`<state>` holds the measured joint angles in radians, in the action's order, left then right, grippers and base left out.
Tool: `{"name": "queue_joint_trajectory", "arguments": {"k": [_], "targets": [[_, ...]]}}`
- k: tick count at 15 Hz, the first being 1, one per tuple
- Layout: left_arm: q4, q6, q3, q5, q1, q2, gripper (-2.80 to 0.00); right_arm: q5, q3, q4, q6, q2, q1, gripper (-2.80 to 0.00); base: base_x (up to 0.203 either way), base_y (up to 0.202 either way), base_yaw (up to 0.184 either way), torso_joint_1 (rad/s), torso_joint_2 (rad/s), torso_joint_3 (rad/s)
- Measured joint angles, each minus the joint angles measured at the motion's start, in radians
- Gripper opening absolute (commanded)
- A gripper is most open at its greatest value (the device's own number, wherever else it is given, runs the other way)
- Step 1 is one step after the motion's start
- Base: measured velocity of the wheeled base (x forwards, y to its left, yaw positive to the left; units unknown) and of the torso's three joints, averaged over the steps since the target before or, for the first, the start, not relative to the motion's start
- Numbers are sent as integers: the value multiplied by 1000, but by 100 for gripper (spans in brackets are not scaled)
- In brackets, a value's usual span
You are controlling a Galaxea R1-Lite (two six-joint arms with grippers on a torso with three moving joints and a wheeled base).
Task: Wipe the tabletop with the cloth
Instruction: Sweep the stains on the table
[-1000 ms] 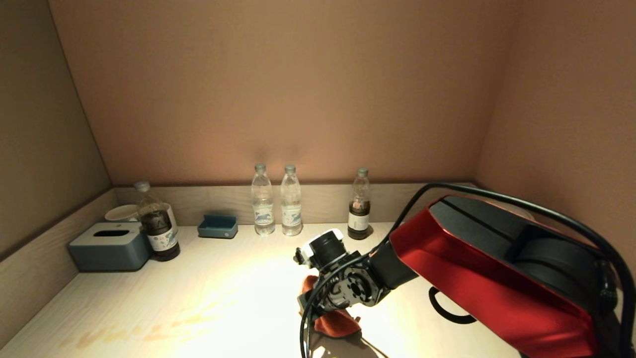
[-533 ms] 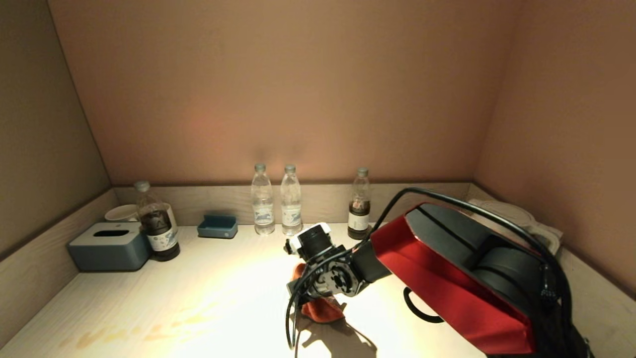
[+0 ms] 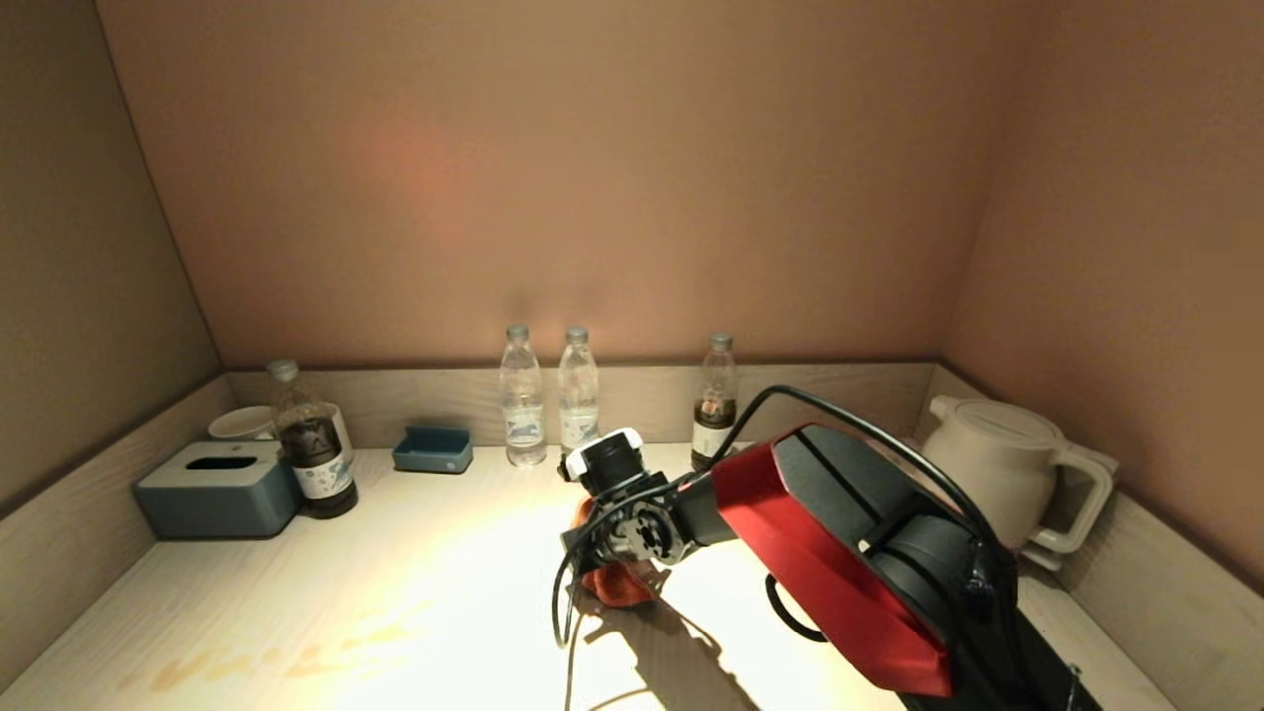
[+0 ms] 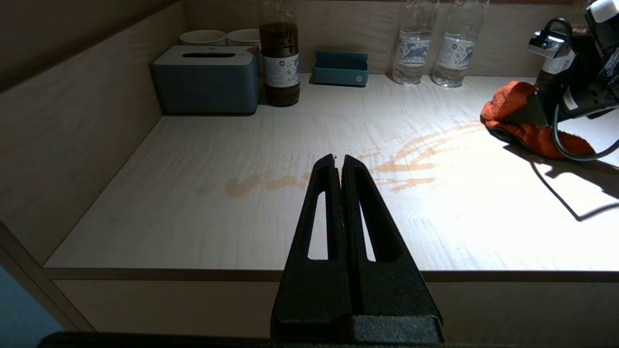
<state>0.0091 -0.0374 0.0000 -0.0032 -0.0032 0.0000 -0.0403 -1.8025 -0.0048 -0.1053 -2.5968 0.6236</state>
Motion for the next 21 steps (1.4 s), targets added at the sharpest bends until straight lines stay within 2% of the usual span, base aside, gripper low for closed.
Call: {"name": "queue_joint_trajectory", "arguments": {"k": [6, 12, 21], "targets": [[0, 0, 0, 0, 0, 0, -280, -31, -105, 0, 16, -69, -40, -280, 0, 0, 0, 0, 0, 0], [0, 0, 0, 0, 0, 0, -280, -31, -125, -4, 19, -90, -54, -280, 0, 0, 0, 0, 0, 0], [0, 0, 0, 0, 0, 0, -280, -31, -129, -19, 63, -92, 21, -280, 0, 0, 0, 0, 0, 0]]}}
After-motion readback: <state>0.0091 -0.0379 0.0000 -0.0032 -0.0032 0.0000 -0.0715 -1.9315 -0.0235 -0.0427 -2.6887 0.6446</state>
